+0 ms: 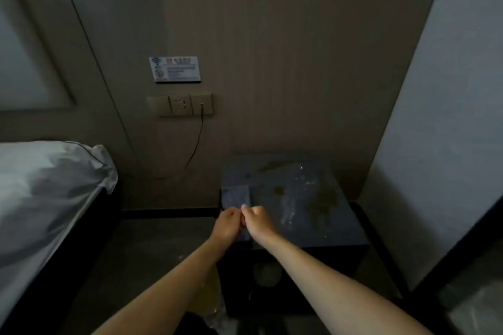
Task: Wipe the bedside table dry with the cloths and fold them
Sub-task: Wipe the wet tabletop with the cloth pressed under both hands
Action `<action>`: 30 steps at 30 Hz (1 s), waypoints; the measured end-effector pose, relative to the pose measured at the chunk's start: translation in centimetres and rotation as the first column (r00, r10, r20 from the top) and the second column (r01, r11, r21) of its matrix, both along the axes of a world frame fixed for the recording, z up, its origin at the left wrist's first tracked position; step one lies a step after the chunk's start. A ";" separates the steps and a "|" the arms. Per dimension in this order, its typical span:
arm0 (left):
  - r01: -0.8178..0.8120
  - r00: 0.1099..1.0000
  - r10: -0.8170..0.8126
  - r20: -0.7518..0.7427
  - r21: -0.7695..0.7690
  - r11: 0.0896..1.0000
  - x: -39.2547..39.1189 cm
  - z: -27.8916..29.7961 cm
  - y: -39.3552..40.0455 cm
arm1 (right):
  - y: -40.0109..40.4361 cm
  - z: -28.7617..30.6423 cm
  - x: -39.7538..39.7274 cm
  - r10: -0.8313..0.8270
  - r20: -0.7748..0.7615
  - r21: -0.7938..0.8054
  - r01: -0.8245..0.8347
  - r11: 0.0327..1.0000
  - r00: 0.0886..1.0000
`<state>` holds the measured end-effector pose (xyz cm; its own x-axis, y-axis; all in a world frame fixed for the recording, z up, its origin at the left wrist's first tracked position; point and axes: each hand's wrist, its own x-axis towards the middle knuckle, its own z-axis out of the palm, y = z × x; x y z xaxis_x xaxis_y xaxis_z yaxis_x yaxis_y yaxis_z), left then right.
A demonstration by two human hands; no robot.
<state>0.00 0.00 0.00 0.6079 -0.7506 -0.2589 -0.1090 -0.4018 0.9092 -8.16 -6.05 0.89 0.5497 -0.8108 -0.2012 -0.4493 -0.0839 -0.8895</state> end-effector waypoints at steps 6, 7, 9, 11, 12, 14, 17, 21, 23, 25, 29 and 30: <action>0.033 0.749 -0.112 0.653 0.133 0.991 2.7 -6.1 0.4 | -0.5 -6.2 2.3 0.115 -0.502 -0.331 -0.313 0.890 0.857; 0.048 0.703 -0.143 0.697 0.154 0.987 2.9 -7.0 0.3 | -0.6 -6.9 2.5 0.118 -0.528 -0.371 -0.354 0.858 0.841; 0.064 0.636 -0.242 0.733 0.263 0.963 3.3 -8.3 0.4 | -0.7 -8.2 3.1 0.154 -0.582 -0.380 -0.434 0.817 0.799; 0.082 0.571 -0.364 0.736 0.390 0.917 3.5 -9.9 0.7 | -0.5 -9.4 3.6 0.173 -0.628 -0.363 -0.482 0.797 0.759; 0.086 0.529 -0.395 0.751 0.416 0.905 3.5 -10.6 0.8 | -0.3 -10.0 3.8 0.173 -0.638 -0.362 -0.491 0.793 0.750; 0.079 0.498 -0.427 0.755 0.450 0.889 3.6 -11.5 0.9 | 0.1 -10.9 3.9 0.164 -0.621 -0.359 -0.464 0.810 0.767; 0.033 0.465 -0.417 0.781 0.455 0.890 3.5 -12.0 0.8 | 0.1 -11.6 3.5 0.171 -0.618 -0.373 -0.477 0.796 0.767; -0.047 0.471 -0.412 0.780 0.488 0.872 2.3 -11.8 0.3 | -0.7 -11.1 2.3 0.182 -0.647 -0.384 -0.523 0.761 0.740; -0.062 0.461 -0.442 0.770 0.524 0.849 1.1 -11.6 -0.2 | -1.2 -10.8 1.5 0.150 -0.680 -0.400 -0.535 0.744 0.717; -0.056 0.460 -0.475 0.750 0.559 0.827 -0.2 -11.3 -1.1 | -1.9 -10.5 0.4 0.119 -0.699 -0.409 -0.531 0.742 0.705; -0.030 0.428 -0.555 0.714 0.624 0.781 -3.5 -10.4 -3.9 | -4.3 -10.2 -2.9 0.081 -0.705 -0.416 -0.503 0.757 0.705; -0.017 0.426 -0.568 0.704 0.634 0.773 -4.4 -10.3 -4.8 | -5.1 -10.2 -3.9 0.075 -0.706 -0.408 -0.491 0.769 0.704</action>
<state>-4.45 -4.77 -10.26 0.5056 -0.8529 -0.1304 -0.8622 -0.5049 -0.0409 -12.08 -11.14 -9.33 0.6824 -0.7101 -0.1734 -0.7310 -0.6625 -0.1637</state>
